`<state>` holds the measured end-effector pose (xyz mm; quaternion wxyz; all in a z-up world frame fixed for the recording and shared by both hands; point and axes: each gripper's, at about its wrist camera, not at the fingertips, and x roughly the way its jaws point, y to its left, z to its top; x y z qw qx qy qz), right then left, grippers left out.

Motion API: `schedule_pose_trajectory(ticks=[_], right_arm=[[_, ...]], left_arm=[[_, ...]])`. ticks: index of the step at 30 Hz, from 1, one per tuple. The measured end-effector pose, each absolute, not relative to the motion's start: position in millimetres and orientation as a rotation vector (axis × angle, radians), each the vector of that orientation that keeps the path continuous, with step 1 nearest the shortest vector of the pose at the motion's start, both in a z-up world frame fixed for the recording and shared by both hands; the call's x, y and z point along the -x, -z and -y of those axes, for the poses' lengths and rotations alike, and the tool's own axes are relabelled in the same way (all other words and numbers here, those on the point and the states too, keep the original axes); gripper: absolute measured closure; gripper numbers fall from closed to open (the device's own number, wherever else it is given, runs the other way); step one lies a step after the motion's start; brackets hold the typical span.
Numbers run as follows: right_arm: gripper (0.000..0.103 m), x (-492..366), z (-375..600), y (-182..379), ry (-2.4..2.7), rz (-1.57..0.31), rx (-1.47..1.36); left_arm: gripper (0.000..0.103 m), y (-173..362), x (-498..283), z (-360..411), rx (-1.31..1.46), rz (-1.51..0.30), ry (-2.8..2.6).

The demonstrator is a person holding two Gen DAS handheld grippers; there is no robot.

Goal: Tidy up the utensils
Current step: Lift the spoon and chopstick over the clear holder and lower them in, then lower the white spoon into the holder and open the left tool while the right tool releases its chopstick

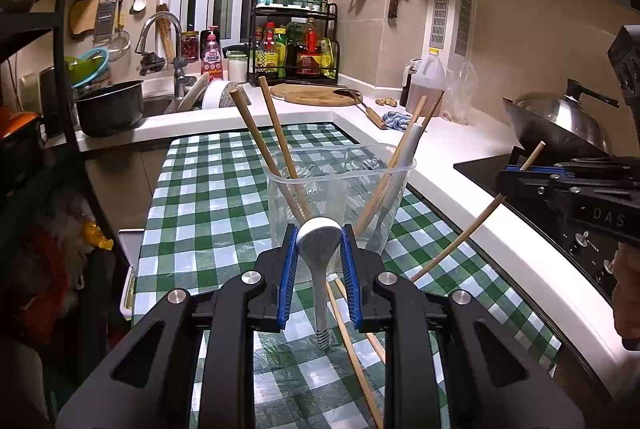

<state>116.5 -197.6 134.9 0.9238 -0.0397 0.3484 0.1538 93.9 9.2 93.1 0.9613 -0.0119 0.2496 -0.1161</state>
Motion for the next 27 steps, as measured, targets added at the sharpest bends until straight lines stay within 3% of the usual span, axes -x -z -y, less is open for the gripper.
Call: schedule_pose_trajectory(ticks=[27], right_arm=[[0.097, -94, 184, -191, -0.314, -0.708, 0.165]], left_arm=[[0.082, -138, -70, -20, 0.080, -0.494, 0.267]])
